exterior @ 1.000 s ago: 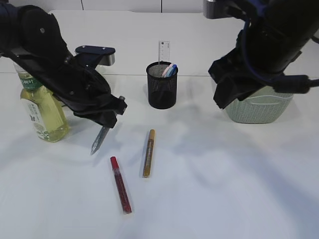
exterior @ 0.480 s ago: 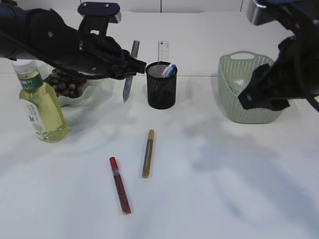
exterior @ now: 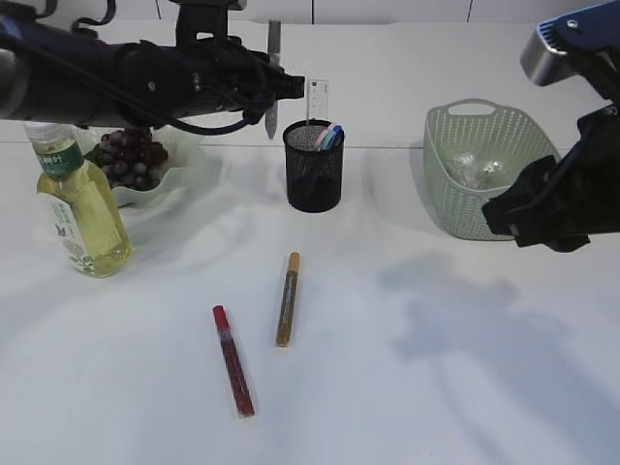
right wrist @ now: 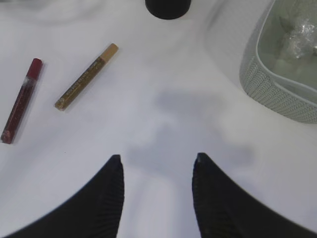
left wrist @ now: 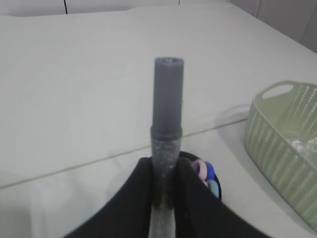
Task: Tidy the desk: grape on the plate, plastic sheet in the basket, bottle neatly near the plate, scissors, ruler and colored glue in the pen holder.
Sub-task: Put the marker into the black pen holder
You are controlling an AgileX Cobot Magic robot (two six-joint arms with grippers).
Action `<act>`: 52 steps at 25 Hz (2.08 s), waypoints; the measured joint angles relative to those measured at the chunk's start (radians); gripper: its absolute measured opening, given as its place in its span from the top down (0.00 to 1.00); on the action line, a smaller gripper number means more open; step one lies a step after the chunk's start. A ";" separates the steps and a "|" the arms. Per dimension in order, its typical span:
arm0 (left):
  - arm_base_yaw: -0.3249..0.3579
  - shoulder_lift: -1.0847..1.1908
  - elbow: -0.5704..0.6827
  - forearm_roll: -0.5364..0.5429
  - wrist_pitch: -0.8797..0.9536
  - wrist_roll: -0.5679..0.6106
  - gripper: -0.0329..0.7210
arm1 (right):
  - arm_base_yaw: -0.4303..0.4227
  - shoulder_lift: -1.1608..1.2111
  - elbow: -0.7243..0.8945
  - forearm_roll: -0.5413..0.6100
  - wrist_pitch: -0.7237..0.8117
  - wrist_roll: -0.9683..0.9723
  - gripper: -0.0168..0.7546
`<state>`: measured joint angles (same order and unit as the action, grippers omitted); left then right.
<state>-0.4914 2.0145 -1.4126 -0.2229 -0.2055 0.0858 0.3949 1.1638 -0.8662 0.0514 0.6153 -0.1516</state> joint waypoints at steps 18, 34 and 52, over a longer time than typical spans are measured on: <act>-0.006 0.267 -0.314 0.014 -0.043 0.000 0.84 | 0.000 0.000 0.001 -0.003 -0.074 -0.002 0.51; -0.022 0.296 -0.316 0.015 -0.041 0.000 0.83 | 0.000 0.000 0.002 -0.008 -0.076 -0.002 0.51; -0.022 0.299 -0.320 0.013 0.065 0.000 0.60 | 0.000 0.000 0.002 -0.008 -0.078 0.000 0.51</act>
<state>-0.5132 2.3137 -1.7325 -0.2096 -0.1405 0.0858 0.3949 1.1638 -0.8640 0.0433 0.5371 -0.1515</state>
